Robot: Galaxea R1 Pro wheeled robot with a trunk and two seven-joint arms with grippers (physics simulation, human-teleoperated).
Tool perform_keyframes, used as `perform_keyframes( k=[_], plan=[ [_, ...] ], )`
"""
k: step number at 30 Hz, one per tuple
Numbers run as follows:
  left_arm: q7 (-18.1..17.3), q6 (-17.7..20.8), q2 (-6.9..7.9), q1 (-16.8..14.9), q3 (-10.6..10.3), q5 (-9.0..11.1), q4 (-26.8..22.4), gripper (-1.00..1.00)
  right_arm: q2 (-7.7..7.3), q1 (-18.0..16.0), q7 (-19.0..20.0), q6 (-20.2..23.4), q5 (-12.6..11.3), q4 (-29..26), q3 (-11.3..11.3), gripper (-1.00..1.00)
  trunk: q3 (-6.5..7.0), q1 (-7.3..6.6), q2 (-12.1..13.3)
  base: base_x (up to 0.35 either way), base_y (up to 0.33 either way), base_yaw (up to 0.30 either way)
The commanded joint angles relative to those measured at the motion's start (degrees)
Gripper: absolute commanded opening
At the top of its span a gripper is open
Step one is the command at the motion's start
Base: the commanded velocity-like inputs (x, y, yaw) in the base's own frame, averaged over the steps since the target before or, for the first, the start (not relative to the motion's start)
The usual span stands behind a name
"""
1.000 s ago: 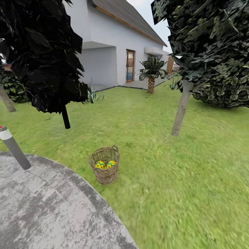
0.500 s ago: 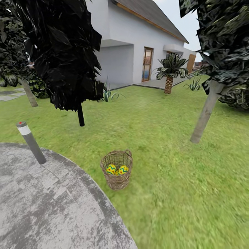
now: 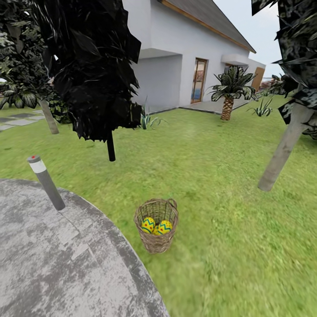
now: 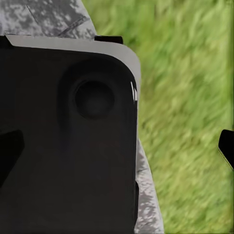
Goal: Take the three Easter eggs out of the wicker basket on the lawn in the garden, then place them on the lawn next to a single tree (choose any tree) so that all three eggs are next to the same tree and none are left in the basket.
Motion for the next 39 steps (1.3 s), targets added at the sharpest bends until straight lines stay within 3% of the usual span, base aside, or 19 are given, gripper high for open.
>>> perform_keyframes(
  k=[1,24,39],
  plan=[
    [0.0,0.0,0.0,0.0,0.0,0.1,0.0,1.0,-0.01,0.0,0.0,-0.2,0.0,0.0,0.0,1.0,-0.05,0.03,0.0,0.3,0.0,0.001],
    [0.0,-0.1,0.0,0.0,0.0,0.1,-0.1,1.0,-0.01,0.0,0.0,-0.3,0.1,-0.4,-0.1,1.0,-0.05,0.03,0.0,0.294,0.0,0.0],
    [-0.1,0.0,-0.61,0.0,0.0,0.0,-0.7,1.0,0.01,0.0,0.0,-0.4,0.1,-0.6,-0.3,1.0,-0.05,0.03,0.0,0.028,0.0,0.0]
  ],
)
